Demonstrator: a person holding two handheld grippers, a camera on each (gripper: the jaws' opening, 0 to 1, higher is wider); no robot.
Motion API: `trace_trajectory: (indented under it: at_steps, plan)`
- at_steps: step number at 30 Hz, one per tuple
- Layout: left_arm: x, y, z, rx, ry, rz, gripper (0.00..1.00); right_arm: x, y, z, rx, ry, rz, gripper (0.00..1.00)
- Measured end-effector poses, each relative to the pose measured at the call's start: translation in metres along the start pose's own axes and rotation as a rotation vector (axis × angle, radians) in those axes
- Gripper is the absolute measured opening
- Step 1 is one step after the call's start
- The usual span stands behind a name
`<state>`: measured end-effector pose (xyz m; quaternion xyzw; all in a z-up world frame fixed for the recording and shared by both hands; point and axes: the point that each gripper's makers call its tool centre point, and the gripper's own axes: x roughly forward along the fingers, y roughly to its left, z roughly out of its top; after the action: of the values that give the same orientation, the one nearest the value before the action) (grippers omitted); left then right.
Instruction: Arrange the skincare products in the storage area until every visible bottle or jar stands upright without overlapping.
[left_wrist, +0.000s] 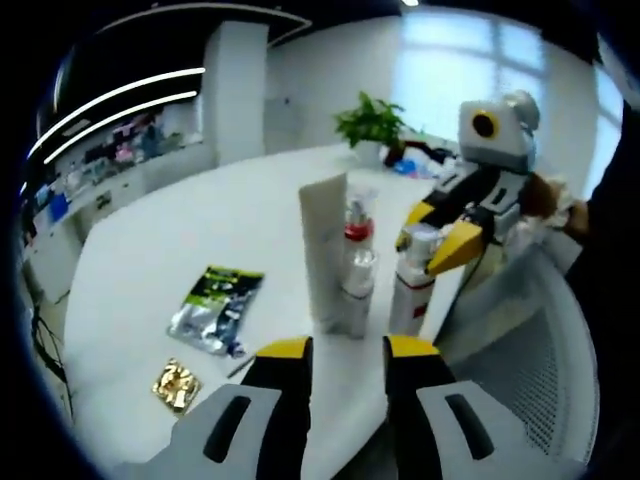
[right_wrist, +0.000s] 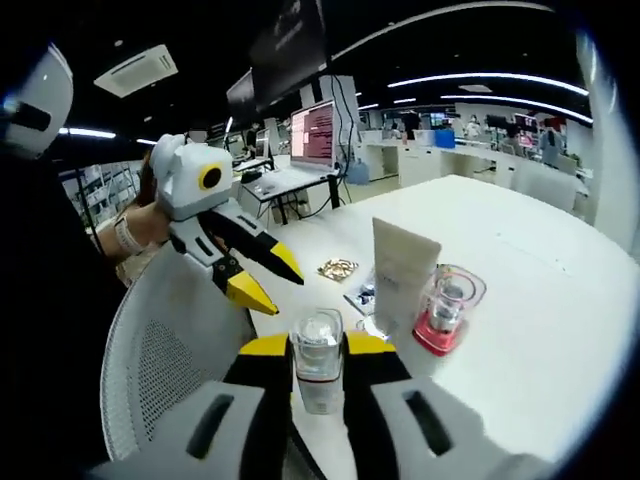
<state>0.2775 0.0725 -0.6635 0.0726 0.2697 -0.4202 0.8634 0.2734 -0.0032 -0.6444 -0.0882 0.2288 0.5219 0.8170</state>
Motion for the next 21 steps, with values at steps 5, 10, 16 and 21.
trace_trajectory:
  at_steps: [5,10,16,21]
  plan:
    - [0.0,0.003,-0.004,-0.016,0.012,0.007,0.3,-0.008,-0.021,-0.018,-0.03,0.05,-0.09,0.18]
    - [-0.002,0.002,-0.004,-0.03,0.003,0.005,0.3,-0.01,-0.036,-0.026,-0.028,0.047,-0.144,0.18]
    - [-0.003,0.005,-0.005,-0.04,-0.001,0.015,0.31,-0.009,-0.052,-0.033,-0.034,0.031,-0.208,0.18]
    - [-0.003,0.003,-0.005,-0.046,-0.007,0.01,0.31,-0.007,-0.06,-0.036,-0.036,0.006,-0.223,0.19]
